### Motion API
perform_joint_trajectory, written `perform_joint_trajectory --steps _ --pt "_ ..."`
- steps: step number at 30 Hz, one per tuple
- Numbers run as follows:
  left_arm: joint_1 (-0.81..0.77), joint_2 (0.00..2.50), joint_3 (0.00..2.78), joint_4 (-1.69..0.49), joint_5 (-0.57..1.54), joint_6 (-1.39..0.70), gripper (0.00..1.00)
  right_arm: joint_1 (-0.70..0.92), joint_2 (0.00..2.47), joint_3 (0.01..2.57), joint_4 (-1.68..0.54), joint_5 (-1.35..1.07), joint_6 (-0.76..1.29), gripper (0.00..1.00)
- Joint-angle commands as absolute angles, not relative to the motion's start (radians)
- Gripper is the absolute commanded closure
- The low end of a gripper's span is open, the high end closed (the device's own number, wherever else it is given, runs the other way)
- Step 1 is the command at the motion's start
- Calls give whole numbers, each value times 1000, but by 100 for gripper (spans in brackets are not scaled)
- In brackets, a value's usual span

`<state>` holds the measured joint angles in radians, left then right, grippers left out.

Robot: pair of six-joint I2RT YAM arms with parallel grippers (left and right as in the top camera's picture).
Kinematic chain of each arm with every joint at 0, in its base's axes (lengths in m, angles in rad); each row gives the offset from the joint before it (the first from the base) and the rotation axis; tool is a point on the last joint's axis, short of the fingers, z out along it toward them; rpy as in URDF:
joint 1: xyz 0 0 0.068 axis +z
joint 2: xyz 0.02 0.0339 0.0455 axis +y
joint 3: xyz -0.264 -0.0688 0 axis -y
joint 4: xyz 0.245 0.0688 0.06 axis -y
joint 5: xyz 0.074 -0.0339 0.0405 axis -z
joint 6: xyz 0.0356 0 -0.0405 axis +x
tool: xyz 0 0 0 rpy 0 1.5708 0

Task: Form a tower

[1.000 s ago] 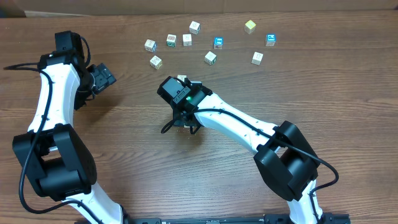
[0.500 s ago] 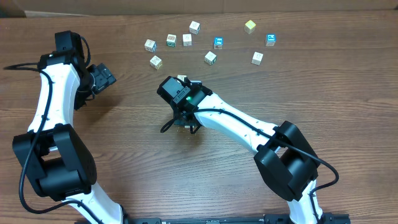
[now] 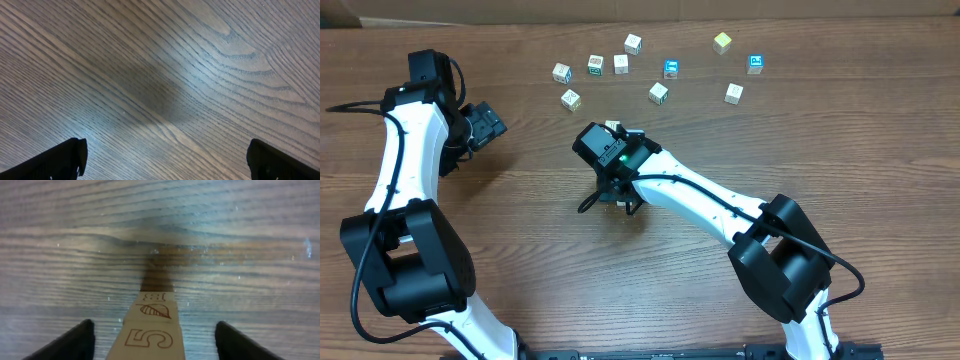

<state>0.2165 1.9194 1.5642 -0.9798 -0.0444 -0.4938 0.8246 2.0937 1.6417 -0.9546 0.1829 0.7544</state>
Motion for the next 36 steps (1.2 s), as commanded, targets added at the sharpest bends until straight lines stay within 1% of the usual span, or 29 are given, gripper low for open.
perform_joint_trajectory --steps 1,2,4,11,17,21,26,27,28,29,30,32,33,36 --pt "213 1924 1573 -979 -44 -482 0 825 2090 1636 -945 190 741 13" --pt "213 1924 1573 -979 -44 -482 0 825 2090 1637 -940 189 725 7" --pt "213 1924 1573 -979 -44 -483 0 823 2090 1662 -944 190 691 0" --pt "213 1924 1573 -979 -44 -482 0 785 2090 1870 -1060 191 645 0" --pt "213 1924 1573 -979 -44 -482 0 716 2089 2037 -1145 190 626 0" --pt "213 1924 1573 -979 -44 -482 0 650 2089 2066 -1207 163 626 0" --pt "213 1924 1573 -979 -44 -482 1 562 2089 2065 -1349 110 627 1" --pt "213 1924 1573 -979 -44 -482 0 551 2089 2065 -1375 102 627 7" --pt "213 1924 1573 -979 -44 -482 0 540 2089 2065 -1407 91 627 15" --pt "213 1924 1573 -979 -44 -483 0 531 2089 2065 -1436 80 627 33" --pt "213 1924 1573 -979 -44 -482 0 527 2089 2062 -1457 72 627 53" --pt "213 1924 1573 -979 -44 -482 1 526 2089 2054 -1502 65 627 84" --pt "213 1924 1573 -979 -44 -482 0 526 2089 2050 -1520 65 627 96" --pt "213 1924 1573 -979 -44 -482 0 535 2089 2025 -1548 64 627 96"
